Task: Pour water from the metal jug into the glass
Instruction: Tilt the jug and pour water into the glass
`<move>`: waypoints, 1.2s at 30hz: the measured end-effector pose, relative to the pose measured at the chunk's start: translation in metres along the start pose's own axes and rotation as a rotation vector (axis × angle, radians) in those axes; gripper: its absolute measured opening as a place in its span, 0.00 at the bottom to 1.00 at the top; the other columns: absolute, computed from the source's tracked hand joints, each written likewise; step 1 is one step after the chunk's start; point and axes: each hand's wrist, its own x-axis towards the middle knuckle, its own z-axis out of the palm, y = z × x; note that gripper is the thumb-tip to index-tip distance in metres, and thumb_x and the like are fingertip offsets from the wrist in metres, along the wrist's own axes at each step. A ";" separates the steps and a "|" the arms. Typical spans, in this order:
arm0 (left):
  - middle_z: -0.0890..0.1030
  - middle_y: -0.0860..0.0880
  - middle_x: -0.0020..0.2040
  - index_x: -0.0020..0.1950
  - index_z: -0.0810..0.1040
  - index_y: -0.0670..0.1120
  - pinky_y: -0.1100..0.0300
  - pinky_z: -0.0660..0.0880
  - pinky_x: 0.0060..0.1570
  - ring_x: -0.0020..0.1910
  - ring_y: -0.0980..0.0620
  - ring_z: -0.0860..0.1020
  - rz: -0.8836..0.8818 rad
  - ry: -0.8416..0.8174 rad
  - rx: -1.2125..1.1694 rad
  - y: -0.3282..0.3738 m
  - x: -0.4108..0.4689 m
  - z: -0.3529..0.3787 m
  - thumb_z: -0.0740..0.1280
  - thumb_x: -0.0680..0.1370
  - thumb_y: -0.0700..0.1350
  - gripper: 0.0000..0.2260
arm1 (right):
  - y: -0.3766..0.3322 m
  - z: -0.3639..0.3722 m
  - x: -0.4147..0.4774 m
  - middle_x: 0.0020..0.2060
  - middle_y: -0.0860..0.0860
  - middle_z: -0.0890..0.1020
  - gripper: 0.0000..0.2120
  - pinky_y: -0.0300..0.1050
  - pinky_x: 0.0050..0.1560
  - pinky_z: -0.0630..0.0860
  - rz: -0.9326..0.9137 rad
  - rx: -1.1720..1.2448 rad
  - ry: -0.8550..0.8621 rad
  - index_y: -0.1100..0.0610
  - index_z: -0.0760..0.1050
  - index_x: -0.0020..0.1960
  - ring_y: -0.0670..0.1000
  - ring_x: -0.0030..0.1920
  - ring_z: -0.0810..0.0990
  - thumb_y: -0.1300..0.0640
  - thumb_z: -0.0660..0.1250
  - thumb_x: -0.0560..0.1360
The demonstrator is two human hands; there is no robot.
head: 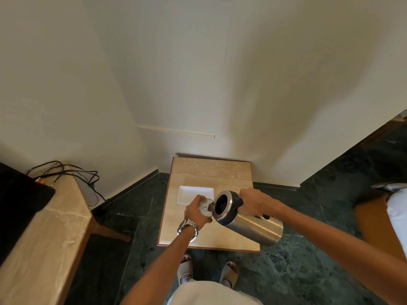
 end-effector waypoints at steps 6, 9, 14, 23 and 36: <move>0.80 0.44 0.64 0.67 0.73 0.45 0.46 0.81 0.61 0.63 0.41 0.79 -0.004 0.000 0.013 -0.001 -0.002 0.000 0.81 0.67 0.39 0.31 | -0.004 0.001 -0.001 0.50 0.55 0.83 0.14 0.42 0.45 0.75 -0.003 -0.018 0.000 0.57 0.75 0.58 0.51 0.45 0.79 0.55 0.71 0.74; 0.80 0.44 0.64 0.67 0.73 0.45 0.46 0.81 0.61 0.63 0.41 0.79 0.001 -0.010 0.021 0.000 -0.002 -0.001 0.81 0.67 0.39 0.31 | -0.004 0.000 -0.001 0.49 0.55 0.83 0.14 0.42 0.45 0.75 -0.009 -0.019 0.000 0.57 0.76 0.58 0.52 0.44 0.80 0.56 0.72 0.74; 0.80 0.43 0.64 0.68 0.73 0.45 0.47 0.81 0.60 0.63 0.41 0.79 0.009 -0.011 0.041 -0.001 -0.002 -0.003 0.81 0.67 0.39 0.31 | -0.008 -0.001 -0.001 0.43 0.52 0.80 0.14 0.42 0.44 0.76 -0.007 -0.024 -0.002 0.57 0.76 0.57 0.51 0.43 0.80 0.55 0.72 0.73; 0.80 0.44 0.64 0.67 0.73 0.45 0.46 0.81 0.61 0.63 0.41 0.79 0.013 -0.007 0.046 0.000 -0.004 -0.003 0.81 0.68 0.39 0.31 | -0.011 -0.002 -0.002 0.44 0.53 0.80 0.15 0.44 0.44 0.77 0.009 -0.032 -0.025 0.57 0.75 0.58 0.52 0.44 0.80 0.54 0.71 0.74; 0.81 0.44 0.64 0.68 0.73 0.45 0.44 0.80 0.61 0.63 0.41 0.79 0.006 -0.011 0.034 0.000 -0.004 -0.003 0.81 0.68 0.39 0.31 | -0.015 0.000 -0.001 0.44 0.51 0.78 0.16 0.44 0.44 0.77 0.023 -0.042 -0.015 0.56 0.74 0.59 0.52 0.44 0.80 0.54 0.72 0.74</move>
